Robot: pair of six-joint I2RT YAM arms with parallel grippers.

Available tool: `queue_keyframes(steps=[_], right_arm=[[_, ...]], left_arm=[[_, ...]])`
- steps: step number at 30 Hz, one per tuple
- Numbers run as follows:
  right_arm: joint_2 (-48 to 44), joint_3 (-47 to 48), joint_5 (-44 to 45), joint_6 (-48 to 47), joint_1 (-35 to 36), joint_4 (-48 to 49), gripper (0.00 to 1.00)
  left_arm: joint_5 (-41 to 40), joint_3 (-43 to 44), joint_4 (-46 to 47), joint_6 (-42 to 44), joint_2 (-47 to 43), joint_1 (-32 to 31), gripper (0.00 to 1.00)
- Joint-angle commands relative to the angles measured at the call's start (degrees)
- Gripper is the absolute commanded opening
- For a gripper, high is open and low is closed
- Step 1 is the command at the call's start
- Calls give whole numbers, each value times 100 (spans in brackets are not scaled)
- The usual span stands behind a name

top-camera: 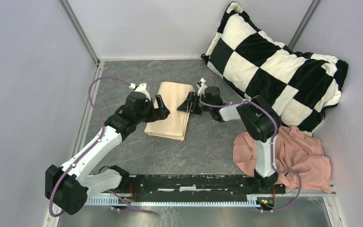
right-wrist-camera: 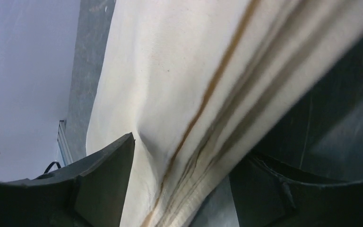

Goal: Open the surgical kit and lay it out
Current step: Adjust the surgical kit at the center of the board.

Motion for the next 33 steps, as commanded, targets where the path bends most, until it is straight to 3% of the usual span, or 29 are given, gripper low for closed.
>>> queue_keyframes(steps=[1,8,12,16,23,25,29,33], right_arm=[[627,1067,-193,-164,-39,-12,74],[1121,1925,-383,143,63,40,76],[559,1697,-304,-751,-94,-1061,84],[-521,785,-57,-1822,-275,-2023,91],[-2052,-1374,-817,-1831,-765,-1627,92],[-2467,-1835,-844,-1966,-935,-1470,92],[-3048,-2267,-147,-2710,-992,-2072,92],[-3494,-2866,146,-2809,-1061,-1973,89]], left_arm=[[-75,175,69,-210,-216,-4,96],[-104,-102,-84,-205,-705,-3,97],[-106,-46,-253,-133,-614,-1,97],[19,7,-134,-73,-427,-5,97],[1096,236,425,-3,744,-242,93],[539,651,187,96,1307,-740,96],[-1738,1939,-970,521,2492,-2085,99],[-3272,2846,-1720,734,3508,-2835,99]])
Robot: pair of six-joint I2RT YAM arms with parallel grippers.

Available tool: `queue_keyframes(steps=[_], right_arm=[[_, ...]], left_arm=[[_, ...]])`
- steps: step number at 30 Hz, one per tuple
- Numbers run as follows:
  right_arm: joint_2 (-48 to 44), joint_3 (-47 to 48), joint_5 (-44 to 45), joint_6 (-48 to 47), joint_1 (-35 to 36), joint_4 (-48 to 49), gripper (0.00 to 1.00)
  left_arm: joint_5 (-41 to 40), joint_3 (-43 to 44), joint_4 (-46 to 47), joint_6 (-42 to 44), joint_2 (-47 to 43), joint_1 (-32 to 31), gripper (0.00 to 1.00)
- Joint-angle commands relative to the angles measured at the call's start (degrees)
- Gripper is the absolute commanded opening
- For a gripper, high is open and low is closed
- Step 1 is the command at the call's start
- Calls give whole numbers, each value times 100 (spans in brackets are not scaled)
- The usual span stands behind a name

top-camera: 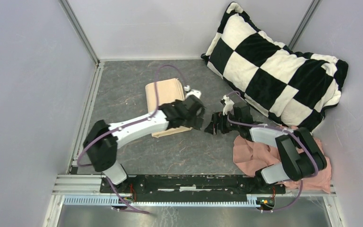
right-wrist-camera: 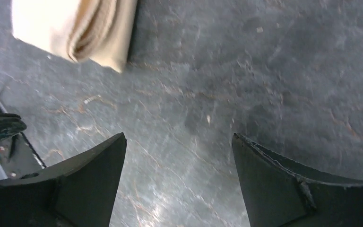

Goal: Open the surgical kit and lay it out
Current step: Adjust the surgical kit at the center of the board.

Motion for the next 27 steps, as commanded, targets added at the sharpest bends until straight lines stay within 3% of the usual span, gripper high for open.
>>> queue_keyframes(steps=[1,6,8,17,20,22,27], right_arm=[[-507,-500,540,-444,-51,-12,88],[-1138,-890,1672,-709,-52,-281,89],[-1413,-1013,1877,-755,-70,-280,95],[-2156,-1477,1173,-652,-421,383,97],[-1796,-1312,658,-614,-422,472,97],[-1345,-1252,140,-92,-410,933,95],[-299,-1364,-692,1745,-351,3120,90]], left_arm=[[-2098,856,-950,480,758,-638,98],[-2589,1143,-1048,543,1290,-879,93],[-2631,1193,-1052,590,1447,-907,90],[-2745,1435,-1049,703,1961,-992,76],[-2762,1469,-1036,731,2098,-986,75],[-2805,1474,-1024,755,2138,-988,74],[-2817,1405,-929,833,2022,-968,69]])
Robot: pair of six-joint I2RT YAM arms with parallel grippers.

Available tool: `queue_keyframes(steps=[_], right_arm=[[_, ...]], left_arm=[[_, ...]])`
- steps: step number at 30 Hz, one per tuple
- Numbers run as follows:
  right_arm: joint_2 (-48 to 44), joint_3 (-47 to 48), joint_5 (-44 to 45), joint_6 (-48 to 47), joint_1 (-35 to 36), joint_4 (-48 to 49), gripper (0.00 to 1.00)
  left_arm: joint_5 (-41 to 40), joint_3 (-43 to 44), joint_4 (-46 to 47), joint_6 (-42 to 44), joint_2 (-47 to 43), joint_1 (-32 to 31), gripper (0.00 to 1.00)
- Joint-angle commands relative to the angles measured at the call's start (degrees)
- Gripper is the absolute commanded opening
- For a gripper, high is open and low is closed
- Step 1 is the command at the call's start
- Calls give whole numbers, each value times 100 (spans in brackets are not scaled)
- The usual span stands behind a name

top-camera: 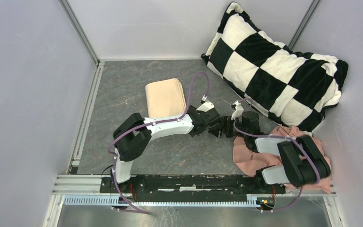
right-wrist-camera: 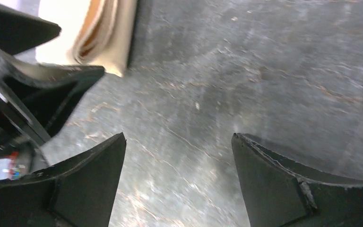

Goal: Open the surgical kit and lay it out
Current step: Adjust the surgical kit at the center of the board.

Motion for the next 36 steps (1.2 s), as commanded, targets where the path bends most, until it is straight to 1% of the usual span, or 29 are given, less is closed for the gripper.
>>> queue_keyframes(steps=[1,3,4,5,7,9,11,13,14,15,17,19,22,24,25,28,30,32,36], right_arm=[[768,118,-832,1573,109,1974,89],[1164,340,-794,1753,253,2095,89],[1338,519,-812,1805,332,2096,89],[1546,700,-824,1862,410,2096,88],[1894,1039,-776,1992,529,2102,88],[2263,1436,-713,2139,653,2096,87],[2605,1815,-695,2297,768,2139,84],[2862,2092,-613,2481,881,2304,84],[2991,2217,-566,2555,940,2361,83],[3101,2384,-519,2640,974,2421,83],[3336,2693,-453,2724,1100,2451,81],[3569,2960,-342,2769,1218,2451,79],[3821,3248,-147,2787,1350,2421,74],[3916,3342,-20,2780,1398,2421,72],[3950,3370,47,2767,1414,2404,71],[4060,3466,249,2685,1474,2275,69],[4171,3556,299,2718,1517,2299,66],[4296,3653,339,2794,1602,2421,61],[4532,3902,530,2948,1778,2612,51]], left_arm=[[-188,129,100,279,-139,-3,73],[-5,-108,141,208,-456,0,88],[146,-237,229,190,-699,11,94],[305,-442,338,172,-1019,42,97],[707,-920,477,150,-1646,212,100],[1206,-1275,529,120,-2241,628,100],[2002,-1725,774,138,-2877,1438,100],[3095,-2196,1312,119,-3396,2560,100],[3799,-2357,1531,62,-3543,3086,100],[4075,-2442,1711,23,-3591,3604,100],[4793,-2441,1885,-413,-3442,4470,100],[5359,-2585,2359,-834,-3226,5190,99],[5800,-2761,2923,-1435,-2761,6040,98],[5875,-2750,3178,-1579,-2441,6204,97],[6047,-2743,3343,-1638,-2287,6240,97],[6271,-2747,3836,-1839,-1738,6248,95],[6493,-2702,4096,-1965,-1348,6255,88],[6801,-2626,4568,-2112,-1047,6255,84],[6869,-2196,4613,-2304,-504,6264,69]])
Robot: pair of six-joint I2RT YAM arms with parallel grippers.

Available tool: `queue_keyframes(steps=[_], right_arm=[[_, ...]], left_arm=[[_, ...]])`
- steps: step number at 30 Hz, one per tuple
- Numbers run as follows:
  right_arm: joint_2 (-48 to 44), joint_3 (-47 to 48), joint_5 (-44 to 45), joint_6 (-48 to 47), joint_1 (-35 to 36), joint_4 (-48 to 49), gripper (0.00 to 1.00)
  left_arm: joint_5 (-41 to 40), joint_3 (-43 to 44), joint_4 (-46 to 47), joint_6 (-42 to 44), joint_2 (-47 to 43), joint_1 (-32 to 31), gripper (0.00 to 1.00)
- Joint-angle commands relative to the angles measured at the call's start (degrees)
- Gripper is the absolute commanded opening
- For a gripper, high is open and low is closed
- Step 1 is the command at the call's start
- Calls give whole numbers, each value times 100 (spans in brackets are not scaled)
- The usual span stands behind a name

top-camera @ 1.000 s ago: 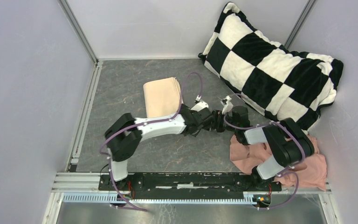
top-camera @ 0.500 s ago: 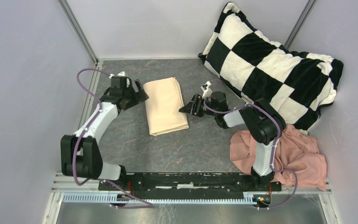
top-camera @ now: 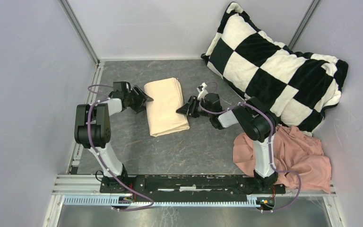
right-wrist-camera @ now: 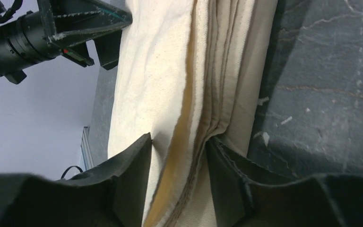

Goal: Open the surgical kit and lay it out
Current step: Adjust the surgical kit at the center of the board.

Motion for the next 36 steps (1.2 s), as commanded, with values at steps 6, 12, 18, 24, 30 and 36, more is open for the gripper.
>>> queue_keyframes(steps=[6,12,18,24,30,36], right_arm=[[636,949,593,430,389,576,48],[1192,1808,703,583,410,559,47],[1668,2854,672,291,414,-173,48],[1883,3309,622,217,420,-425,50],[1701,3330,471,-53,416,-728,59],[773,3029,-113,-1243,205,-1628,84]], left_arm=[[295,1565,196,-296,1018,84,58],[178,2086,-82,-271,1338,315,57],[174,2156,-92,-252,1504,560,56],[74,2166,-171,-66,1562,844,60],[-204,2540,-666,805,1471,862,83],[-763,2703,-1032,1410,1019,863,92]])
